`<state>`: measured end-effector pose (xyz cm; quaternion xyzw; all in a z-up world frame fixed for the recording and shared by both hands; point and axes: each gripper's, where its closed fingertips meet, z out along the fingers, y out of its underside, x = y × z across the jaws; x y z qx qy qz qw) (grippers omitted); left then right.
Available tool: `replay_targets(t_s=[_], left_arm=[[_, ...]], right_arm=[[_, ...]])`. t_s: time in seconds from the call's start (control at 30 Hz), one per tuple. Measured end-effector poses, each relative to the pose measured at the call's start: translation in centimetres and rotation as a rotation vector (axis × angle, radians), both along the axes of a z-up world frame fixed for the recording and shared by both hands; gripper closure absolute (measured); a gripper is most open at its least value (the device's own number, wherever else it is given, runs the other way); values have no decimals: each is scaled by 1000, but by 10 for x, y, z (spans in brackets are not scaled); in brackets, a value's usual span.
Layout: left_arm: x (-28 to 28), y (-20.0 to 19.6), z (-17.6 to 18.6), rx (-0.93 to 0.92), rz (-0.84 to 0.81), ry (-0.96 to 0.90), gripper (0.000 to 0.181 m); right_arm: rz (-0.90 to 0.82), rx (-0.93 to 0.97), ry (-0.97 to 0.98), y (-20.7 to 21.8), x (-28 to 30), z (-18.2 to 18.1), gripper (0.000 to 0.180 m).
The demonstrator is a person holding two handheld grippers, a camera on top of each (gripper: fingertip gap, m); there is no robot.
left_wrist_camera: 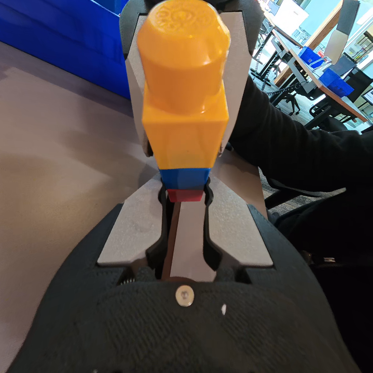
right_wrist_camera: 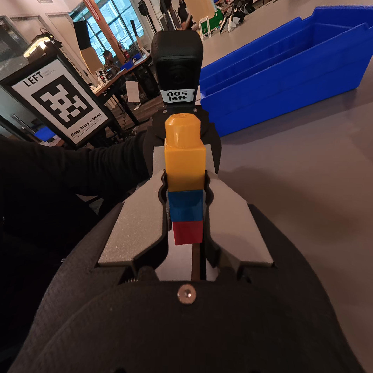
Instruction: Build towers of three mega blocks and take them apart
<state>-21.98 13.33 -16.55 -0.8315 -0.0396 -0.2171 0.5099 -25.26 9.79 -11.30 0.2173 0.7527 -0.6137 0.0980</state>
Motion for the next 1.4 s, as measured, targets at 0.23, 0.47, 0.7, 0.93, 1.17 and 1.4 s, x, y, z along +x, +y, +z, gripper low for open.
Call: replay_targets(t_s=[0.23,0.47,0.7,0.93,1.17,1.4], left_arm=[[3,-2,10,49,-18,-67,146],[1,-1,6,25,-7,-54,146],[-3,1,-1,-2,18,-11,146],[-6,2,-4,-11,36,-8,147],[-4,-3,7,42,4,-72,146],[-5,-2,0,18,6,-70,146]], right_arm=[[-14,-86,27,-5,-4,12,146],[-23,-75,20,-4,-5,10,146],[-45,10,45,-2,-6,4,146],[-61,22,40,-1,-8,1,147],[-18,-103,-26,-3,-6,11,143],[-27,-31,-21,-4,-7,-1,147]])
